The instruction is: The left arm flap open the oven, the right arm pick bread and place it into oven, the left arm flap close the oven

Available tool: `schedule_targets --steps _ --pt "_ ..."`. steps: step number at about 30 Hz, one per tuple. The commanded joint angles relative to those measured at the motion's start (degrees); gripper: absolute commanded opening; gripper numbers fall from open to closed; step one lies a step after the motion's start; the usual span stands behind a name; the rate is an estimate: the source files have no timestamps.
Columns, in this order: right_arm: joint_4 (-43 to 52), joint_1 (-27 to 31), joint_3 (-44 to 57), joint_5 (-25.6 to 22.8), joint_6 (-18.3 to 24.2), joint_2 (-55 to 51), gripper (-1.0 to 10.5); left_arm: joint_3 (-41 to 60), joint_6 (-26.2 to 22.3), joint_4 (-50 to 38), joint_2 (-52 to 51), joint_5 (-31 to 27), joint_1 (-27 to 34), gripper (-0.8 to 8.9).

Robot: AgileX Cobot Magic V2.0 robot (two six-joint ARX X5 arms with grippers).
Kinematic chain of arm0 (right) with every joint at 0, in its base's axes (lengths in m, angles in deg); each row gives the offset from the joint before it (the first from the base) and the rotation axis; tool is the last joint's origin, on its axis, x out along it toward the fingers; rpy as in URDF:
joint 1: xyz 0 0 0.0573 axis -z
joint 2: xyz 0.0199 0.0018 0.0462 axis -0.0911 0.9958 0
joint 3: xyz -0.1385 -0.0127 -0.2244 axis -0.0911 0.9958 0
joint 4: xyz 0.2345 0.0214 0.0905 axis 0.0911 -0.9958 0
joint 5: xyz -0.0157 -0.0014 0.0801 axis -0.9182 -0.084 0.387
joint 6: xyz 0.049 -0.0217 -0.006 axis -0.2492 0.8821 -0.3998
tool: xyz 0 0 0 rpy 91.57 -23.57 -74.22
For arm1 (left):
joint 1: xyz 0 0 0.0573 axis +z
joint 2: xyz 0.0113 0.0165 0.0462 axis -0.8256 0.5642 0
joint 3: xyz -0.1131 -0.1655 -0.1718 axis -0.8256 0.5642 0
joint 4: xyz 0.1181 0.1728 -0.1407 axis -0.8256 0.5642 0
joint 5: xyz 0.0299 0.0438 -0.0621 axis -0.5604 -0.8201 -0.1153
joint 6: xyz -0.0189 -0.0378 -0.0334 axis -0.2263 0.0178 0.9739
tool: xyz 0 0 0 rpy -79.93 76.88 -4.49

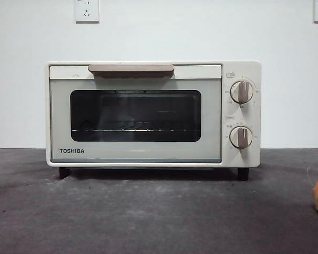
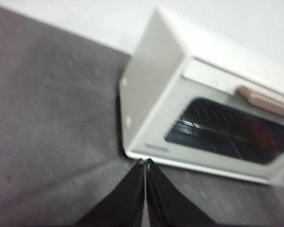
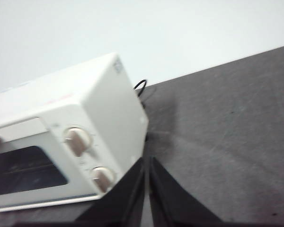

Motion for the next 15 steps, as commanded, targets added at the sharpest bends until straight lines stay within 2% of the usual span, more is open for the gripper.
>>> schedule_targets --steps 1,7,12,15 --pt "-3.10 -0.37 -5.35 2.86 -0.96 2.91 0.1 -5.29 -0.61 2.10 4.07 2.34 -0.63 0.12" --pt "-11.74 -0.50 -16.31 11.47 0.59 10.16 0.1 -18.84 -7.48 12.68 13.88 7.32 -2.12 0.12" --pt "-18.58 -0.50 -23.98 18.40 3.52 16.13 0.1 -27.71 -8.41 16.59 19.50 10.25 -5.01 0.12" --pt "-23.54 -0.57 -28.09 22.56 7.61 19.65 0.1 -31.17 -9.07 17.38 21.88 13.31 -7.67 0.11"
